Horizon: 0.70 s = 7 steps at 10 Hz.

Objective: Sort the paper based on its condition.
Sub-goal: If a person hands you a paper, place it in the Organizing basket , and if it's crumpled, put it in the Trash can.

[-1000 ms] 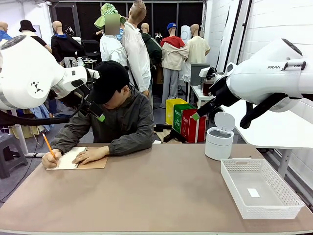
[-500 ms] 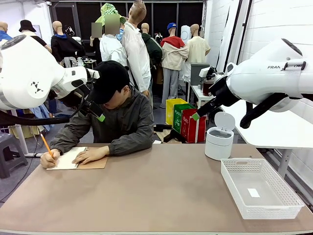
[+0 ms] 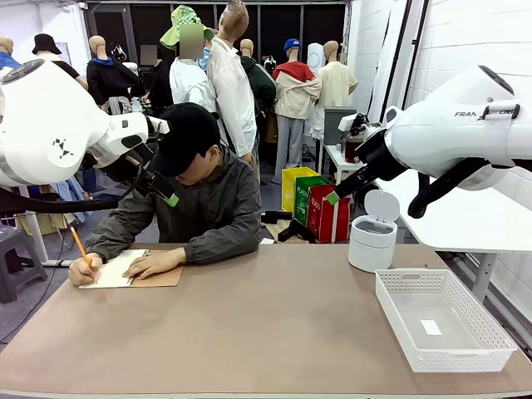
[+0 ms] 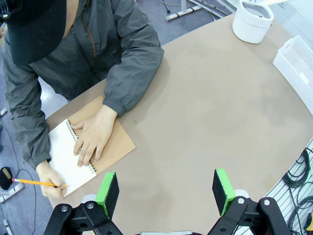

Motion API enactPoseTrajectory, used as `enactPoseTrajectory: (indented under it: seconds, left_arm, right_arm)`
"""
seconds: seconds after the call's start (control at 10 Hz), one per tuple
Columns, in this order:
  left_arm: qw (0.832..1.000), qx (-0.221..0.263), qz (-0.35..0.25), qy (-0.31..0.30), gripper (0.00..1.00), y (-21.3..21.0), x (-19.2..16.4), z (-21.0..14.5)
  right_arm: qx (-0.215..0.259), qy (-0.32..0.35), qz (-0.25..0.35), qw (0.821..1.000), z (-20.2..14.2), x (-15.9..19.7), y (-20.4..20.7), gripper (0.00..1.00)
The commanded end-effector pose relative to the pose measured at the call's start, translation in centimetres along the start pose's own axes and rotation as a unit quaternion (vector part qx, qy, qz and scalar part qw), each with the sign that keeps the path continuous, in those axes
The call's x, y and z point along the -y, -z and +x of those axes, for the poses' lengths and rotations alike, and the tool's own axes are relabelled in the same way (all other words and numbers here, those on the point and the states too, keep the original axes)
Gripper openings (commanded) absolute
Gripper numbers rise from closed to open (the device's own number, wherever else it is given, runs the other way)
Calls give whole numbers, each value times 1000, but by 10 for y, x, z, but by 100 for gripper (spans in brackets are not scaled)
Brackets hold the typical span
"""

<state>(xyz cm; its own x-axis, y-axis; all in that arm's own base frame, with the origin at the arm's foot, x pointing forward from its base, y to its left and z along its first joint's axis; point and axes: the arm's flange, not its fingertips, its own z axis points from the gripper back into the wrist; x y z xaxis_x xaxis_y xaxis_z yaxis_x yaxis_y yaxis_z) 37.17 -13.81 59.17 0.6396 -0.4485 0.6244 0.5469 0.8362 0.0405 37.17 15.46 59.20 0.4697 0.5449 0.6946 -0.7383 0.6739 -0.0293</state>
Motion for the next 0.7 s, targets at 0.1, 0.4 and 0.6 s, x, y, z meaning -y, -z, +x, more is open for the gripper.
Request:
enactPoseTrajectory:
  seconds: [0.1,0.4,0.6]
  left_arm:
    - [1000,2,1,-1,100,-2,-1,1]
    - [1000,2,1,-1,100,-2,-1,1]
    - [1000,2,1,-1,100,-2,-1,1]
  right_arm:
    - [0,0,2,1000,0,0,0,100]
    - [0,0,2,1000,0,0,0,100]
    - [0,0,2,1000,0,0,0,100]
